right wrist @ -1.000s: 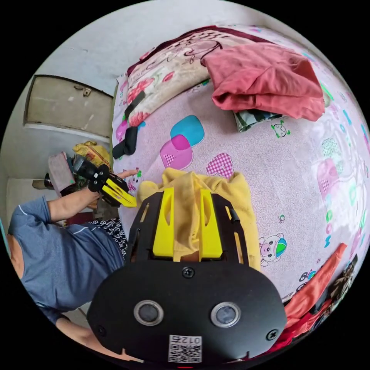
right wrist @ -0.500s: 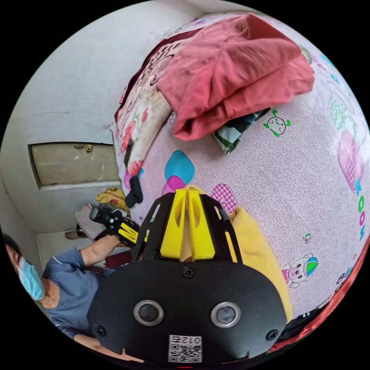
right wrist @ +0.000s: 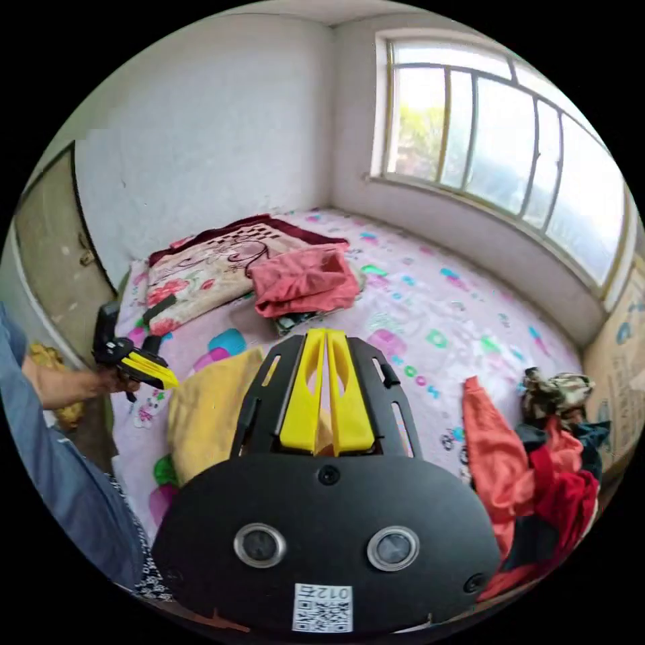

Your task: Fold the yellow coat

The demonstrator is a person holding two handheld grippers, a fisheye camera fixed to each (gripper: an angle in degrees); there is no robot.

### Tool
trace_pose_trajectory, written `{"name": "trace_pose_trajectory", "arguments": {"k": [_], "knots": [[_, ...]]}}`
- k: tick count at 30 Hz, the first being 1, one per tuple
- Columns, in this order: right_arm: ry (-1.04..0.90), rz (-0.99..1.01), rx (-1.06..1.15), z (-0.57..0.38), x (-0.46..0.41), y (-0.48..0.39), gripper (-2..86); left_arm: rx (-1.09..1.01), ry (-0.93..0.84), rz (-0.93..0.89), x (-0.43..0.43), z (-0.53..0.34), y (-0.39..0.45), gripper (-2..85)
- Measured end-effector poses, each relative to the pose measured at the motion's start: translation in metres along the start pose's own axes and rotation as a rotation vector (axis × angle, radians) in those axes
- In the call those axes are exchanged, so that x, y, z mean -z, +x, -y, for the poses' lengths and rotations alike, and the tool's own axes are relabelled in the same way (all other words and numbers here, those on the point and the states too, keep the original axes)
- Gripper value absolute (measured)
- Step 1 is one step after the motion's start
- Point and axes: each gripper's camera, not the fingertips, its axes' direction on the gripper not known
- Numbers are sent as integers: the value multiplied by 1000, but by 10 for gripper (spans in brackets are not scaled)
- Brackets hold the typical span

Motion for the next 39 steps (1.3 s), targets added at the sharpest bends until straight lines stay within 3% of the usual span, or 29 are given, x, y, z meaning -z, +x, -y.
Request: {"name": "trace_pose_trajectory", "arguments": {"k": [2,5,10,13,16,19,22,27,29,32,34,39], "knots": [[-2,-94,-114,-73,64,2,25,-163,-63,138,-25,25,49,3],[-182,31,-341,-164,91,13,25,-330,-153,153,-61,47,105,3],[-344,-152,-385,-260,89,-8,5,-508,-332,148,-123,52,164,0],[-516,-230,-359,-290,58,-4,2,-487,-436,197,-159,41,159,-1],[-707,-149,-325,-310,18,9,3,-393,-512,138,-181,42,146,-1],[-759,-105,-306,-315,5,24,5,-395,-569,101,-200,49,141,1],[-747,-32,-378,-326,14,50,7,-426,-595,48,-208,56,138,2],[-646,199,-702,-366,59,118,6,-323,-579,-120,-205,64,111,4],[-530,132,-767,-366,107,138,5,-196,-515,-207,-183,73,93,4],[-377,-21,-663,-345,157,139,3,-104,-270,-60,-134,90,70,4],[-366,-12,-612,-331,154,143,1,-73,-219,17,-128,102,55,4],[-465,-39,-530,-321,104,159,0,-98,-338,199,-171,126,20,3]]}}
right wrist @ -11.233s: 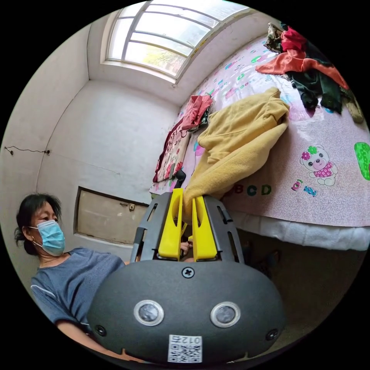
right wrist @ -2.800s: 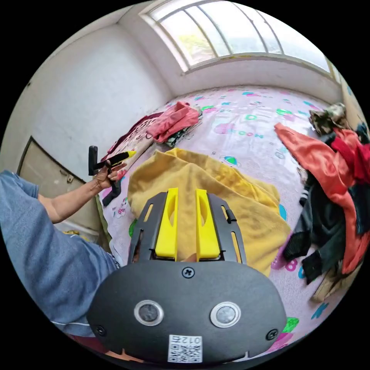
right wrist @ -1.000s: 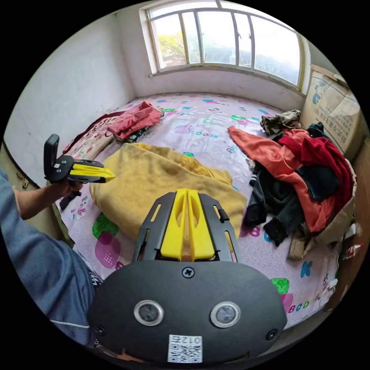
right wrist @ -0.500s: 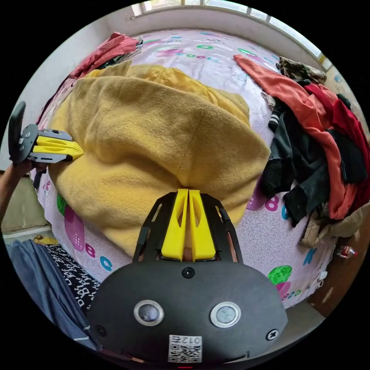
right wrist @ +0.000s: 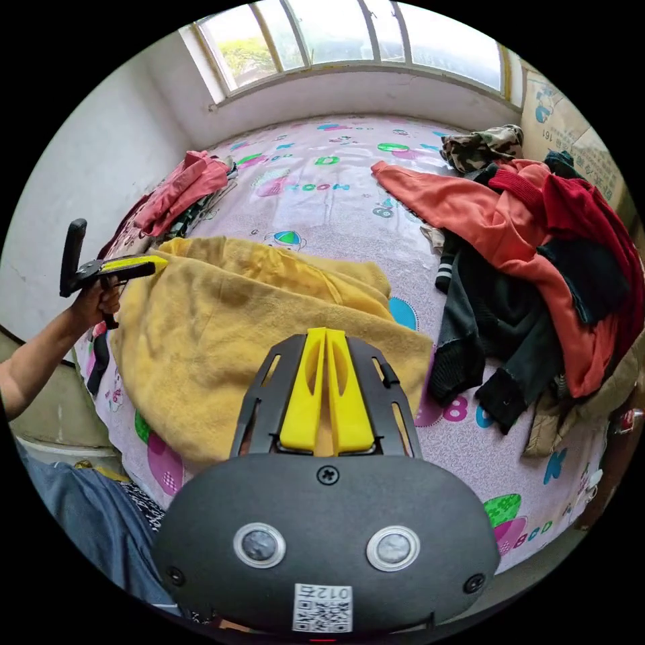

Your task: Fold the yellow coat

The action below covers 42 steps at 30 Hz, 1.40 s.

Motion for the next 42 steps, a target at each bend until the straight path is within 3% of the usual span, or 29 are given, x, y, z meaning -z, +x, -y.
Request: {"name": "trace_pose_trajectory", "arguments": {"k": [6,10,15,17,22,28,33,42], "knots": [[-102,125,-33,20,-33,52,-1,51,-125,-140,-45,7,-43,0],[-100,180,-57,15,2,81,0,188,-99,-291,-32,-2,-75,2],[-21,177,-1,-64,90,83,9,188,49,-116,49,-67,-73,7],[-44,185,-92,-130,103,96,23,307,104,36,74,-131,-72,13],[-90,328,-336,-228,90,130,89,583,182,-97,74,-248,-86,61],[-77,279,-247,-230,78,126,92,395,15,-59,39,-271,-67,120],[-188,206,-65,-198,65,101,82,288,-73,-64,19,-255,-66,152],[-278,-4,86,-171,96,95,8,98,-177,-79,13,-218,-63,60]]}}
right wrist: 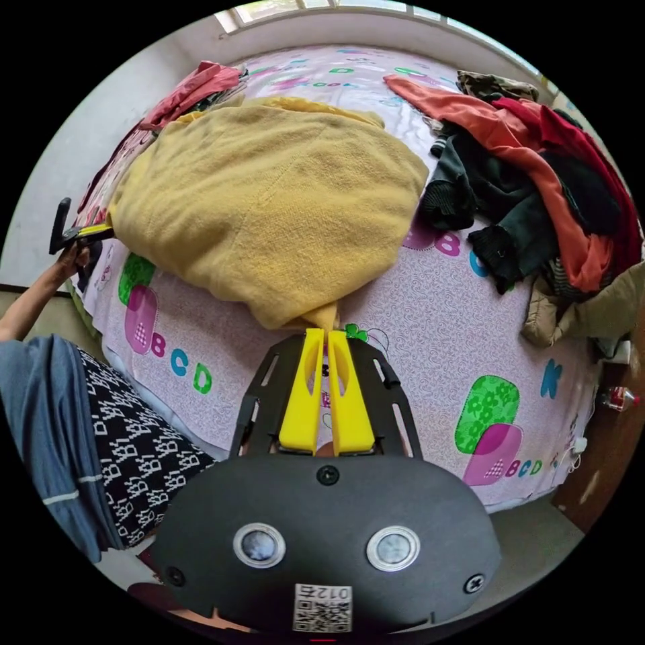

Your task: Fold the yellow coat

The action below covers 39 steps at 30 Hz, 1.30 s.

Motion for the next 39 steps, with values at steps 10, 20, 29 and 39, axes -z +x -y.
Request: {"name": "trace_pose_trajectory", "arguments": {"k": [10,20,29,39], "knots": [[-100,100,-137,19,-32,19,4,-35,-55,-147,-1,-12,-24,35],[-37,160,-125,14,4,13,6,-164,-220,195,24,-31,-8,4],[184,115,-162,-4,63,-18,0,-295,116,244,51,-2,66,1],[170,213,3,86,10,-115,-1,-379,30,244,5,69,84,-1]]}}
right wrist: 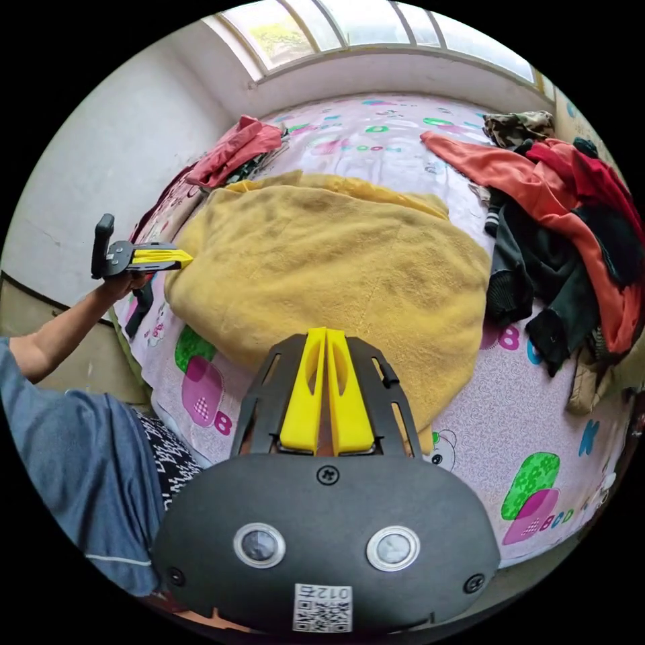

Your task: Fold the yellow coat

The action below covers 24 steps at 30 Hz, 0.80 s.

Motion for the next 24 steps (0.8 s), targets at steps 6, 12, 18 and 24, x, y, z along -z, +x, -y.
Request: {"name": "trace_pose_trajectory", "arguments": {"k": [6,12,18,24], "knots": [[-61,80,-28,8,-10,5,-1,136,55,-146,4,-16,-23,0],[161,59,2,18,43,-24,-1,306,237,-70,53,-30,-42,2],[133,18,82,90,-8,-76,-1,208,153,39,26,41,-28,2],[-57,-14,-22,106,-65,-60,0,371,32,-84,-8,38,-60,2]]}}
